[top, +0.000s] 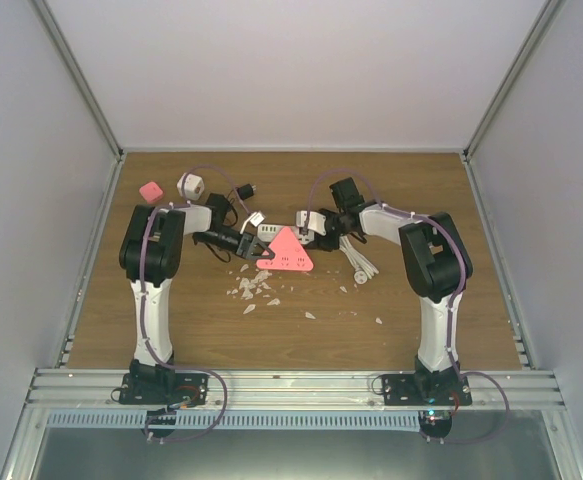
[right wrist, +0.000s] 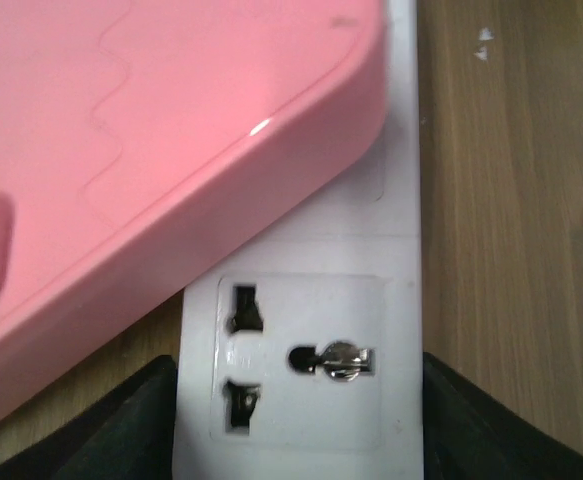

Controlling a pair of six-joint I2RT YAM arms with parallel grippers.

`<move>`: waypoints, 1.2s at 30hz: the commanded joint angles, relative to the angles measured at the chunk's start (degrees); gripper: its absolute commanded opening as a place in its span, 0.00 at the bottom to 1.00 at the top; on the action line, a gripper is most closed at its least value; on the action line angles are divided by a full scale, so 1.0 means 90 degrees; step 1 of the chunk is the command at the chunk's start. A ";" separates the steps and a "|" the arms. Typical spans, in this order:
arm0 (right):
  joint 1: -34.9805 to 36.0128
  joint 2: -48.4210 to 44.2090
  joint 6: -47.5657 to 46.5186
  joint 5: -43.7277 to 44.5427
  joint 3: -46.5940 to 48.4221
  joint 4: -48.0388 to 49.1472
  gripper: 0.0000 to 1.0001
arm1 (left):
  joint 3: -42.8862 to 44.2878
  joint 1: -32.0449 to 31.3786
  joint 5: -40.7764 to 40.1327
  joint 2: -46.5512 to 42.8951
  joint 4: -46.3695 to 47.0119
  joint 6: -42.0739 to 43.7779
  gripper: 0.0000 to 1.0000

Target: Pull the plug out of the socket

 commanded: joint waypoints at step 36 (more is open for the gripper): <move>0.0442 0.0214 -0.0376 0.0254 0.0413 -0.0175 0.42 | 0.0636 0.0119 -0.0150 0.0541 -0.0486 0.0358 0.15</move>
